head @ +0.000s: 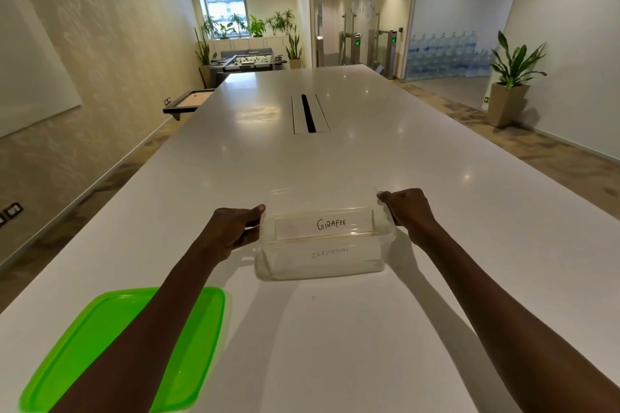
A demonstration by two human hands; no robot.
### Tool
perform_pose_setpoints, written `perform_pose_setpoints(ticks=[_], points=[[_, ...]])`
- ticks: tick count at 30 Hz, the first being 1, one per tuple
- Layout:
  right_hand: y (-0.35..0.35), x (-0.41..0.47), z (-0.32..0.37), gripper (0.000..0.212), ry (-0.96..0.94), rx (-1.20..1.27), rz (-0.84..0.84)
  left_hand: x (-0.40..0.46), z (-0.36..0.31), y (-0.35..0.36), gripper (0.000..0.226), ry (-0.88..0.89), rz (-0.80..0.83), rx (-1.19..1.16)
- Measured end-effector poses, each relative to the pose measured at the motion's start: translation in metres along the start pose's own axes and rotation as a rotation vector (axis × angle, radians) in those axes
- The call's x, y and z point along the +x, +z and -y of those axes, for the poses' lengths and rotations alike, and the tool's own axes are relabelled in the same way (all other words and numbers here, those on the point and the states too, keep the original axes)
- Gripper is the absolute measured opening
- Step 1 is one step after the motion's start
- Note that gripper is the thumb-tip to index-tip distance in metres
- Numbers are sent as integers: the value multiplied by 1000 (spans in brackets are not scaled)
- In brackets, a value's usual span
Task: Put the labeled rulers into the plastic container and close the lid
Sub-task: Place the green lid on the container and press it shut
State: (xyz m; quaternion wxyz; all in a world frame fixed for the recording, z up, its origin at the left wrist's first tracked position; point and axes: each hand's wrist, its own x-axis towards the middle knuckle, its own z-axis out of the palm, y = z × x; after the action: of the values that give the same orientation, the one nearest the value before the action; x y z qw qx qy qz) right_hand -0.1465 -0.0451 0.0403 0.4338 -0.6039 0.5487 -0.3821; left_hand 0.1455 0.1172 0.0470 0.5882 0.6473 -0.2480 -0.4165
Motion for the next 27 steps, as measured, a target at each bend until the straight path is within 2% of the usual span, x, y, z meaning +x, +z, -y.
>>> perform_pose_setpoints(ticks=[3,6,8,10,15,20,23,27], points=[[-3,-2,0,46,6,-22,17,-2,0,-4,27,1,-4,18],[-3,-7,9,49,-47,-167,9,-6,0,-15,34,21,-13,47],[-1,-10,20,41,-155,-385,-65,-8,1,-28,35,52,-51,97],[5,-17,37,52,-303,-544,-164,-10,2,-45,32,92,-120,168],[42,-52,86,38,-588,-478,-192,-17,6,-95,25,178,-283,341],[91,-110,113,19,-780,-334,-6,-32,12,-146,22,277,-462,604],[122,-135,116,14,-836,-383,171,-41,21,-176,25,265,-518,737],[164,-155,101,18,-724,-527,378,-49,36,-208,36,169,-553,886]])
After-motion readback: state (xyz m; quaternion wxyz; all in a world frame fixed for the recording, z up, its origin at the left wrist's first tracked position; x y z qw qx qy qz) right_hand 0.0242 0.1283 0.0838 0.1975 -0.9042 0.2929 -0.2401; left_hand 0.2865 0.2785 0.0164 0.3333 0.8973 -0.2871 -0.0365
